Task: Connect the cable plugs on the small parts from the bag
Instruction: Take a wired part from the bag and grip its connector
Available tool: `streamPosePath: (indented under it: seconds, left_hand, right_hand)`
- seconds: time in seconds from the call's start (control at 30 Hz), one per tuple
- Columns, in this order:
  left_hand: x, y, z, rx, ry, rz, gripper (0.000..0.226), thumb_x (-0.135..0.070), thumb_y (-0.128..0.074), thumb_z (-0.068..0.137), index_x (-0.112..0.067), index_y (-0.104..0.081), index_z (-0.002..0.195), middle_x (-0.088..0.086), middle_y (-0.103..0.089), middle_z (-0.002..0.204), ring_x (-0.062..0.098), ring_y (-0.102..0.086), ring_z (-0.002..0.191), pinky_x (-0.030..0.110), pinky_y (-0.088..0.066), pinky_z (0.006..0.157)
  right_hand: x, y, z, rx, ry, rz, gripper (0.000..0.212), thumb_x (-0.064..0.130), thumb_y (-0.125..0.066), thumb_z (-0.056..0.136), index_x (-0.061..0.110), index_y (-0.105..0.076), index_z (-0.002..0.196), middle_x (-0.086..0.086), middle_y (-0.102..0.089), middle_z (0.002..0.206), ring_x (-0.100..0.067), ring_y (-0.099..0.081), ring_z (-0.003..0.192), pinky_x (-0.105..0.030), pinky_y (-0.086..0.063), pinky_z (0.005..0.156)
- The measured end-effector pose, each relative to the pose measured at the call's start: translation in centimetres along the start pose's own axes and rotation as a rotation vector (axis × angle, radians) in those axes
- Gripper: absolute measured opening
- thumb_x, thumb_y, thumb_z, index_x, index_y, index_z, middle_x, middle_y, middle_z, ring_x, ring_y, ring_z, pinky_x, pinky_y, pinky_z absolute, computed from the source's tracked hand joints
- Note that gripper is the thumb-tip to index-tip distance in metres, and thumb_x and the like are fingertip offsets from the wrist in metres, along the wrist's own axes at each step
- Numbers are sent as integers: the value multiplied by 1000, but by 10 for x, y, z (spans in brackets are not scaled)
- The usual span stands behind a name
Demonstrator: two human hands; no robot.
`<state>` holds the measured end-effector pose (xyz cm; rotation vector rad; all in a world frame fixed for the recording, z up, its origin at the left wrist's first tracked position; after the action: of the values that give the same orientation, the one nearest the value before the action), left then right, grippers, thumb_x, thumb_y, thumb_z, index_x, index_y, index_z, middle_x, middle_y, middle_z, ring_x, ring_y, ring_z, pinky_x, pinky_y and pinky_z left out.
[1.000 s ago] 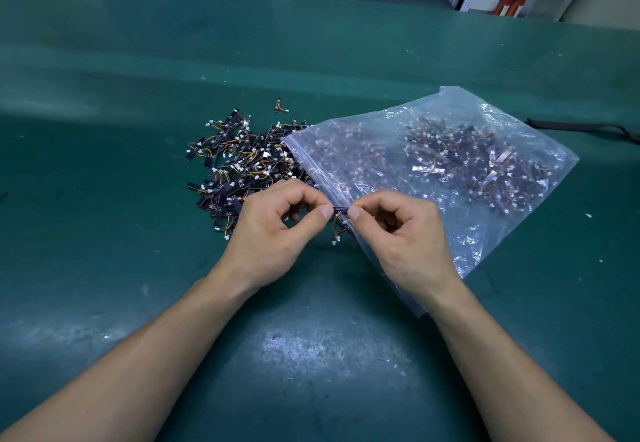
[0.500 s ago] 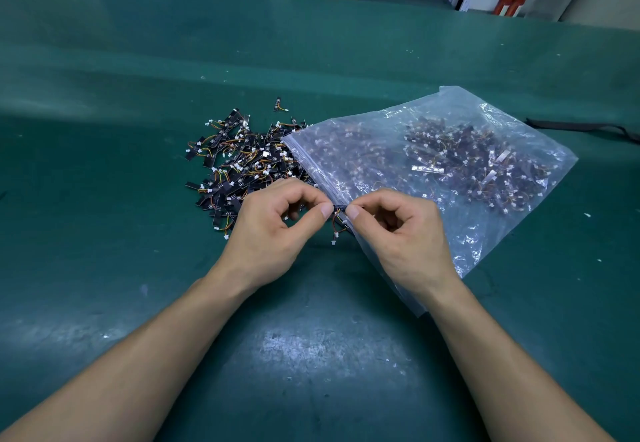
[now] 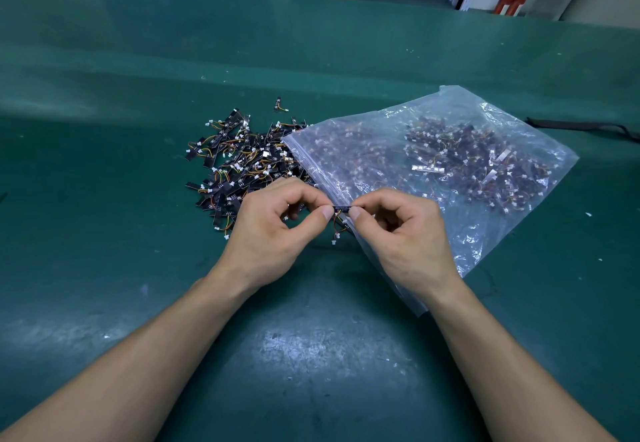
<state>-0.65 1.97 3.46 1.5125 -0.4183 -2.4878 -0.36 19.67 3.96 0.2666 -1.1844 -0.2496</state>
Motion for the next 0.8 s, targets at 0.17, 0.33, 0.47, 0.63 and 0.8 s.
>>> streamPosePath:
  seconds: [0.17, 0.33, 0.47, 0.63, 0.8]
  left_hand:
    - [1, 0, 1, -7, -4, 2, 6, -19, -69, 88, -22, -71, 84, -7, -66, 78, 18, -57, 73, 31, -45, 67]
    - [-2, 1, 0, -6, -34, -17, 13, -18, -72, 86, -30, -70, 90, -11, -66, 81, 18, -59, 76, 33, -46, 67]
    - [-3, 3, 1, -25, -71, 8, 15, -14, -73, 84, -27, -70, 92, -14, -65, 81, 16, -57, 74, 29, -45, 68]
    - [-2, 3, 0, -51, -98, 21, 10, -13, -73, 86, -22, -72, 91, -6, -66, 81, 16, -57, 74, 26, -43, 67]
    - [-4, 4, 0, -80, -153, 65, 11, -11, -73, 86, -20, -71, 90, -9, -64, 80, 2, -53, 72, 12, -35, 67]
  right_hand:
    - [-2, 2, 0, -3, 2, 13, 10, 20, -70, 82, 25, -72, 74, 17, -61, 61, -5, -41, 51, -18, -35, 51]
    - [-3, 3, 1, -9, 55, -32, 8, 19, -71, 85, 22, -75, 79, 13, -63, 67, -6, -43, 51, -15, -33, 55]
    - [-2, 5, 1, -10, 116, -85, 6, 18, -73, 87, 16, -78, 83, 10, -64, 71, -7, -45, 52, -13, -33, 57]
    - [1, 4, 0, -29, 186, -98, 5, 13, -73, 88, 15, -78, 86, 6, -65, 74, -9, -45, 51, -14, -34, 56]
    - [0, 3, -2, -29, 215, -98, 8, 12, -77, 84, 12, -78, 92, 9, -64, 75, -16, -42, 45, -16, -33, 52]
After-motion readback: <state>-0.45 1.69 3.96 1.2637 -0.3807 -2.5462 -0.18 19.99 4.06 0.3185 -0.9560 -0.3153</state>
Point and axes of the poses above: each hand's wrist, its own z-axis towards the middle knuckle, its own y-axis out of the back of the hand, x = y × z, the point moved 3 cm from there along z, towards the middle knuckle
